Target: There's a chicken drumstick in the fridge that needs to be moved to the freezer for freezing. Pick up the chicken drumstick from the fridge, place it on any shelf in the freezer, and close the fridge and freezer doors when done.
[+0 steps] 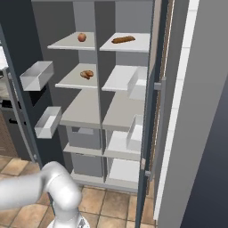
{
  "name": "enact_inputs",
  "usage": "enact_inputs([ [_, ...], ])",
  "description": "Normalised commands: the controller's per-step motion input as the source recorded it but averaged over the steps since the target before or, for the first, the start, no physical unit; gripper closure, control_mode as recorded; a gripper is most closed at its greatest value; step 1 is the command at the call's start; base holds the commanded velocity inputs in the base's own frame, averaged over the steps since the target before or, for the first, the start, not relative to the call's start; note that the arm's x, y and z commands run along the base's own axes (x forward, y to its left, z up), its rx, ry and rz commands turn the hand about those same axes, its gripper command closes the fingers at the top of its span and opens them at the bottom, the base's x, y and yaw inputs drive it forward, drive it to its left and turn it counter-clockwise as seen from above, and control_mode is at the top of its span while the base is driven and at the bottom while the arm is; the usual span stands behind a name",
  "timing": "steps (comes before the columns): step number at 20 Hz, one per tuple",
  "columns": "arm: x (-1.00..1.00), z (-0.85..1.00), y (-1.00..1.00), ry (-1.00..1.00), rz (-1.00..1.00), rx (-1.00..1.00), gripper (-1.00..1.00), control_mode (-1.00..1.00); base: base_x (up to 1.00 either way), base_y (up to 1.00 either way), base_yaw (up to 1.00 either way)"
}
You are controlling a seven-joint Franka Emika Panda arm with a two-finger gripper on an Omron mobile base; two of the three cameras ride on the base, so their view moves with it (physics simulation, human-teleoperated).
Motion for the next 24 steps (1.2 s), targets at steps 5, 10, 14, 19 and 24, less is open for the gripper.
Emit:
enact_inputs([
  [5,0.14,-0.02,0.18,0.00,0.00,0.00,-1.00,-1.00,0.00,0.00,0.00],
  [10,0.18,0.00,0.08,0.00,0.00,0.00,-1.00,-1.00,0.00,0.00,0.00],
  [14,0.22,0.00,0.09,0.00,0.00,0.00,-1.00,-1.00,0.00,0.00,0.00],
  [19,0.22,-0.05,0.00,0.00,0.00,0.00,-1.00,-1.00,0.00,0.00,0.00],
  [24,0.24,-0.03,0.00,0.00,0.00,0.00,-1.00,-1.00,0.00,0.00,0.00],
])
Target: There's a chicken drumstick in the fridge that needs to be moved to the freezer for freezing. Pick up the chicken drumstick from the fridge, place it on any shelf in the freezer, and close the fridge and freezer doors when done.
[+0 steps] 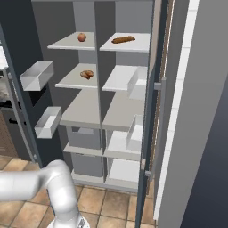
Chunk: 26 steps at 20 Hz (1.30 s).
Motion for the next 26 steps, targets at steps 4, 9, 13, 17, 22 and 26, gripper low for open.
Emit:
enact_inputs([
  [4,0.19,0.00,0.00,0.00,0.00,0.00,-1.00,-1.00,0.00,0.00,0.00],
  [9,0.10,0.00,0.14,0.00,0.00,0.00,-1.00,-1.00,0.00,0.00,0.00],
  [13,0.03,0.00,0.27,0.00,0.00,0.00,-1.00,-1.00,0.00,0.00,0.00],
  [17,0.14,0.00,0.26,0.00,0.00,0.00,-1.00,-1.00,0.00,0.00,0.00],
  [22,0.16,0.00,0.11,0.00,0.00,0.00,-1.00,-1.00,0.00,0.00,0.00],
  [26,0.11,0.00,0.00,0.04,0.00,0.00,-1.00,-1.00,0.00,0.00,0.00],
])
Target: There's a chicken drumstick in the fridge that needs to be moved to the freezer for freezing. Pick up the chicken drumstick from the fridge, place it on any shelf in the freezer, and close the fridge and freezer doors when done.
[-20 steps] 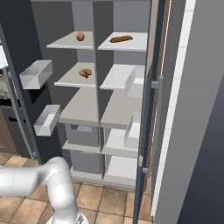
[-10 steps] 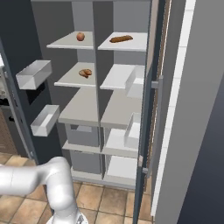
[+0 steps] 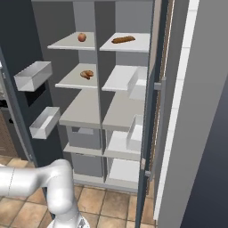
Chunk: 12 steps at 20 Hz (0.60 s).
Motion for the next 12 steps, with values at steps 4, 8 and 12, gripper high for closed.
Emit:
enact_inputs([
  [4,0.00,0.00,0.00,0.11,-0.14,0.00,-1.00,-1.00,0.00,0.00,0.00],
  [8,0.00,0.00,-0.12,0.06,-0.21,0.00,-1.00,-1.00,0.00,0.00,0.00],
  [12,0.00,0.00,-0.24,-0.01,-0.17,0.00,-1.00,-1.00,0.00,0.00,0.00],
])
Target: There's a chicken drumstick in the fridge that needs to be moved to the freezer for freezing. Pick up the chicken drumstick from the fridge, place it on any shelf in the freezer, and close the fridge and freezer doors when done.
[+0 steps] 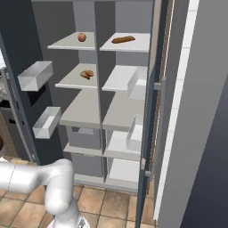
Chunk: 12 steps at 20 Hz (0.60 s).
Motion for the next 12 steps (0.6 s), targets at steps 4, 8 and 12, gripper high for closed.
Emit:
enact_inputs([
  [4,0.04,0.00,-0.10,0.00,-0.09,0.00,-1.00,-1.00,0.00,0.00,0.00],
  [8,0.05,0.00,0.00,0.00,0.01,0.00,-1.00,-1.00,0.00,0.00,0.00],
  [12,0.10,0.00,0.00,0.00,0.03,0.00,-1.00,-1.00,0.00,0.00,0.00],
])
